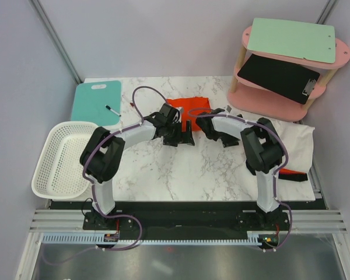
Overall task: Fold and stack the t-shirts
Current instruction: Fold the tshirt
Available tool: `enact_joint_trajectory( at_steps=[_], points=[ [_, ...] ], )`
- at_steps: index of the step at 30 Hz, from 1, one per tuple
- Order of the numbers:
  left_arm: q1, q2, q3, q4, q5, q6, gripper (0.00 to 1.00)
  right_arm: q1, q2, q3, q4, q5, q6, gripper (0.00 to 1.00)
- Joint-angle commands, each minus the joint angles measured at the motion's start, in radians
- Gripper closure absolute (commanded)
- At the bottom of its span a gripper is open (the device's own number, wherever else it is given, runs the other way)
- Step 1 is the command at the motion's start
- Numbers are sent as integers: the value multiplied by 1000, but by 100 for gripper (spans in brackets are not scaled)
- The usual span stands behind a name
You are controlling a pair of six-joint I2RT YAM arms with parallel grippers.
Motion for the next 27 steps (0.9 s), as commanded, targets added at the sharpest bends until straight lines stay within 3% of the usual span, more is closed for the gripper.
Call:
enact_joint_trajectory(
  at_steps=[1,13,15,18,19,22,27],
  points=[
    [-2,-13,-23,50,21,8,1,0,83,-1,-171,158,139,2],
    [0,-5,-34,60,31,7,2,-96,117,-97,-99,207,125,10],
    [0,-4,-35,60,34,4,2,-107,125,-107,-83,187,101,19],
    [0,-5,-41,62,33,1,2,-116,139,-98,-53,150,61,47],
    [0,-10,-44,62,31,0,2,-116,137,-96,-33,139,50,66],
    [1,-17,-55,62,22,4,2,-118,129,-101,6,90,7,97],
    [10,-26,-63,59,13,5,2,-86,97,-99,50,37,-44,100]
  ],
)
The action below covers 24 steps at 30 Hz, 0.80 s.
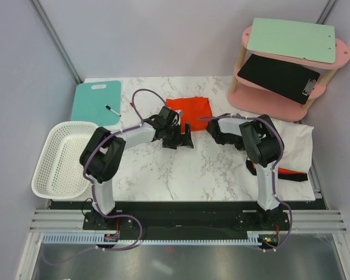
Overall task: Fold and stack the t-shirts
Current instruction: Fold the tshirt
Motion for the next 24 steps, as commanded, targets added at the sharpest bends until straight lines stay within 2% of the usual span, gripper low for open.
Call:
enact_joint_trajectory(
  at_steps=[1,14,20,22,24],
  points=[
    [9,-27,-12,25,4,4,2,33,-36,7,105,-108,-57,100],
    [37,-73,-17,-15,-29,27,2,256,-24,176,67,-299,-61,100],
    [49,-101,-34,-21,-37,37,2,310,-48,259,83,-396,-62,100],
    [52,-110,-42,-22,-43,43,2,317,-74,273,119,-445,-83,98],
    [56,-116,-51,-24,-46,51,1,322,-117,291,139,-467,-91,88]
  ],
)
